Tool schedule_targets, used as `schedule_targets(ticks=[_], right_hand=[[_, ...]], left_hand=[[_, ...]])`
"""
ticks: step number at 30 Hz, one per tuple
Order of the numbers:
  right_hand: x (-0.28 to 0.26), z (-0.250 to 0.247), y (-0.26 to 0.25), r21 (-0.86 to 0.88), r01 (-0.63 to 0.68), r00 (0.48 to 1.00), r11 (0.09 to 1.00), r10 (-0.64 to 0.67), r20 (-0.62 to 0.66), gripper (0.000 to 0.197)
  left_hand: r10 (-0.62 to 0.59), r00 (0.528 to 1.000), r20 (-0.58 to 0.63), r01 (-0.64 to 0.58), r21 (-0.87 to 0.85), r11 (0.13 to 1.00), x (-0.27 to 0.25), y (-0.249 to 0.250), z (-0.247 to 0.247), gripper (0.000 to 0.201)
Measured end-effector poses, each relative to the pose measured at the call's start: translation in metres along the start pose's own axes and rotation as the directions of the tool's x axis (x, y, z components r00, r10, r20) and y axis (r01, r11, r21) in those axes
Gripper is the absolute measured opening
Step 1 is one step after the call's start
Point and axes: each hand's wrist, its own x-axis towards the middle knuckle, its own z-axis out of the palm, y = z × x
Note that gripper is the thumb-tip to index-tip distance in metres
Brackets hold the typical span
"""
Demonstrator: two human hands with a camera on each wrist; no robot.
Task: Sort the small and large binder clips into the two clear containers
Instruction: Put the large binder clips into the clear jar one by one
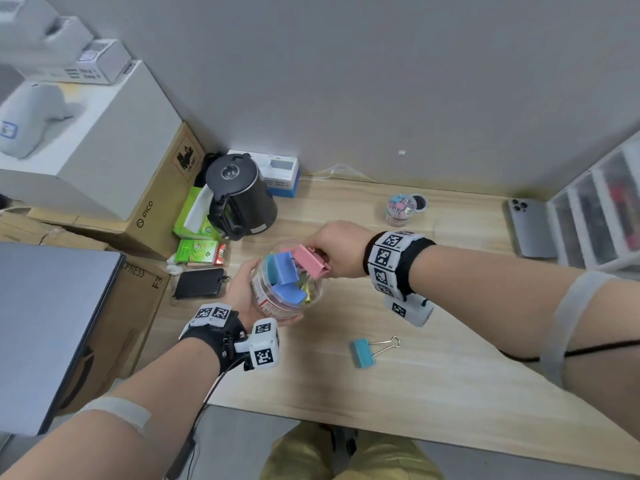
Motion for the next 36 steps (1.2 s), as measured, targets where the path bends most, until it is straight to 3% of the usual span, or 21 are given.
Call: schedule_targets(ticks=[3,6,10,13,16,19,22,26,29,36], right_hand=[[0.008,0.007,-0.011,-0.03,0.05,0.998,0.998,-0.048,0.041,0.021],[0.005,0.009,-0.01,-0.012,0.037,0.999,0.999,-0.037,0.03,0.028],[-0.002,0.004,0.001,0.053,0.034,0.999,0.998,-0.035,0.019,0.031],[-0.001,-0.001,0.006,-0.035,0.091,0.996,0.995,-0.091,0.005,0.043],[0.004,-0.005,0.002,-0.172,0.198,0.979,0.965,-0.185,0.088,0.035],[0.006,0.003,-0.005,-0.144,0.289,0.954,0.946,-0.272,0.123,0.024],[0.003,0.013,-0.008,-0.073,0.221,0.975,0.973,-0.219,0.029,0.025],[-0.004,0.02,-0.008,-0.008,0.162,0.977,0.987,-0.162,-0.142,0.028],[0.001,0.029,-0.007,0.022,0.148,0.985,0.989,-0.146,-0.094,0.038],[-0.003,0.046,-0.016,0.08,0.279,0.959,0.957,-0.273,-0.075,0.023]], left_hand=[[0.067,0.996,-0.062,-0.068,-0.007,0.998,-0.001,-0.004,0.01,0.043],[0.065,0.996,-0.063,-0.066,-0.013,0.998,-0.001,-0.007,0.01,0.041],[-0.041,0.998,0.054,0.043,-0.036,0.998,-0.007,-0.01,0.011,0.06],[-0.082,0.991,0.109,0.088,-0.058,0.994,-0.012,-0.01,0.013,0.066],[-0.026,0.998,0.065,0.03,-0.056,0.998,-0.009,-0.008,0.016,0.058],[-0.042,0.998,0.054,0.045,-0.051,0.998,-0.009,-0.006,0.019,0.051],[0.033,0.999,-0.002,-0.033,-0.046,0.998,-0.001,-0.008,0.016,0.039],[0.05,0.995,0.088,-0.05,-0.009,0.999,0.0,-0.012,0.009,0.043],[-0.057,0.994,0.098,0.064,-0.067,0.996,0.001,-0.011,0.005,0.051],[-0.024,0.992,0.126,0.045,-0.161,0.986,0.006,-0.013,0.0,0.049]])
